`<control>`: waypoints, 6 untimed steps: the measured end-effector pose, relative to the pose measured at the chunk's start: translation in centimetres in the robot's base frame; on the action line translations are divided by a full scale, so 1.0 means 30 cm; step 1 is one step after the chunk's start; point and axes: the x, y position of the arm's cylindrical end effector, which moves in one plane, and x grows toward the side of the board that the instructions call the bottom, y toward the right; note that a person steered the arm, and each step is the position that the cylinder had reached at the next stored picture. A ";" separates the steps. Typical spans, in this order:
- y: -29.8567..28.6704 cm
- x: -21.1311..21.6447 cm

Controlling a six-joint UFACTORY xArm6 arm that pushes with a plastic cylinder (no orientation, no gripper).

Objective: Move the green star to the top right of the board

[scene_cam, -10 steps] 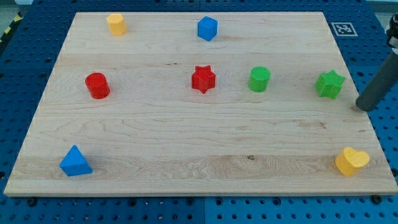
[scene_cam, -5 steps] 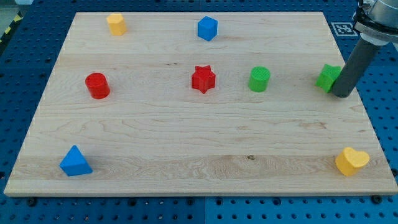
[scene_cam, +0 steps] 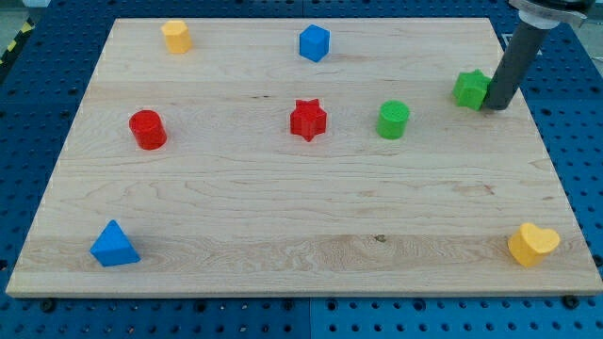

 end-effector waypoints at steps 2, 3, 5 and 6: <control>-0.077 -0.065; -0.077 -0.112; -0.107 -0.057; -0.159 0.030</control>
